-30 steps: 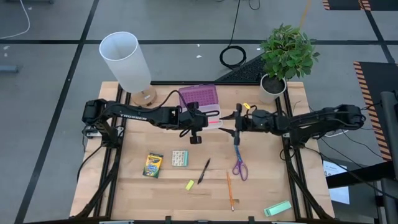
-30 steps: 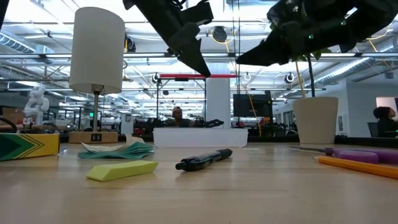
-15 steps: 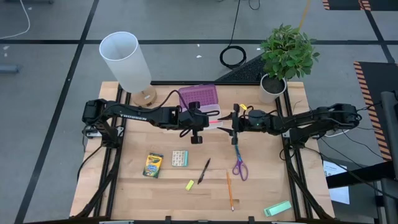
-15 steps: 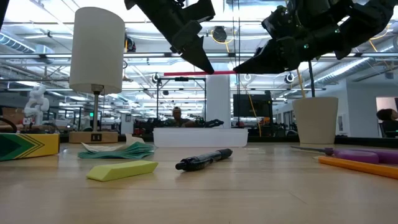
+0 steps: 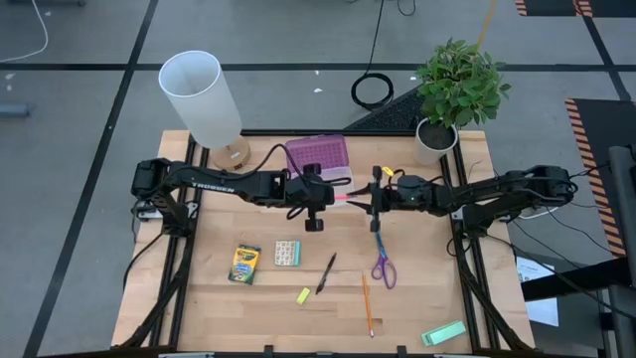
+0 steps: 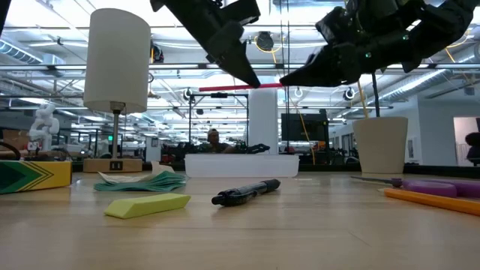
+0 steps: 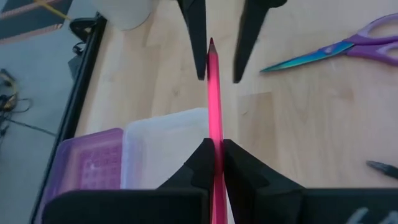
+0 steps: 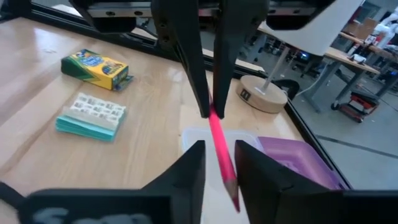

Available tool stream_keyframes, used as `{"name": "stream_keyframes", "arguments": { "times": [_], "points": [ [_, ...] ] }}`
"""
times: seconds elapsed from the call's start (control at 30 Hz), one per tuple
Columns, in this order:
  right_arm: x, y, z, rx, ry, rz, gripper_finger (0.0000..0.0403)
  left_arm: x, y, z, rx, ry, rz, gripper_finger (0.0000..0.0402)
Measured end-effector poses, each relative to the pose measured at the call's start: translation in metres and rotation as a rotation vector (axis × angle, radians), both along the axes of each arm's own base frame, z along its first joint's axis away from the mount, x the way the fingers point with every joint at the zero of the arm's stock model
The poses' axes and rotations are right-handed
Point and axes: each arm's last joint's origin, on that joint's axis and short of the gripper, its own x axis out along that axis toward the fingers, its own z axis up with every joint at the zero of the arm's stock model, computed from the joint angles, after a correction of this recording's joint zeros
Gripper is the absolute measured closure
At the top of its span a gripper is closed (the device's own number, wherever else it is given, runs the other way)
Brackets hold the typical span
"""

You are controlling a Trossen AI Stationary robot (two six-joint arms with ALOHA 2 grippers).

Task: Pack school essentials
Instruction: Put the pink pencil into the purple supply box

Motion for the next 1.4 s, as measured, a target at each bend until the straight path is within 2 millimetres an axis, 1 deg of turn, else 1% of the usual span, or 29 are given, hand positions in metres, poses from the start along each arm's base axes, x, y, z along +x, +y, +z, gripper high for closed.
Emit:
{"name": "stream_keyframes", "arguments": {
  "times": [0.17, 0.3, 0.77, 0.87, 0.97, 1.13, 1.23, 1.33, 1.4],
  "points": [
    [0.0, 0.0, 0.0, -0.004, -0.002, 0.002, 0.0365, 0.0, -0.002, 0.0, 0.001, -0.002, -0.019, 0.0376],
    [0.0, 0.0, 0.0, -0.008, -0.001, 0.005, 0.0384, 0.0, -0.002, 0.0, 0.005, 0.001, -0.022, 0.0376],
    [0.0, 0.0, 0.0, -0.015, 0.0, 0.006, 0.0385, 0.0, -0.002, 0.0, 0.001, -0.001, -0.019, 0.0375],
    [0.0, 0.0, 0.0, -0.015, 0.0, 0.005, 0.0385, 0.0, -0.002, 0.0, 0.0, -0.001, -0.019, 0.0369],
    [0.0, -0.002, 0.0, -0.014, 0.0, -0.004, 0.0385, 0.0, -0.002, 0.0, -0.014, -0.006, -0.005, 0.0338],
    [-0.001, -0.007, 0.0, -0.014, 0.006, -0.023, 0.0385, 0.0, -0.002, 0.0, -0.041, -0.015, 0.022, 0.0258],
    [-0.002, -0.012, 0.0, -0.018, 0.007, -0.038, 0.0385, 0.0, -0.001, 0.0, -0.036, -0.022, 0.073, 0.0217],
    [-0.003, -0.018, 0.0, -0.008, 0.006, -0.021, 0.0385, -0.006, 0.0, 0.006, -0.029, -0.016, 0.101, 0.0192],
    [-0.004, -0.023, -0.001, -0.001, 0.007, -0.016, 0.0385, -0.012, 0.0, 0.015, -0.031, -0.028, 0.119, 0.0187]
  ]
}}
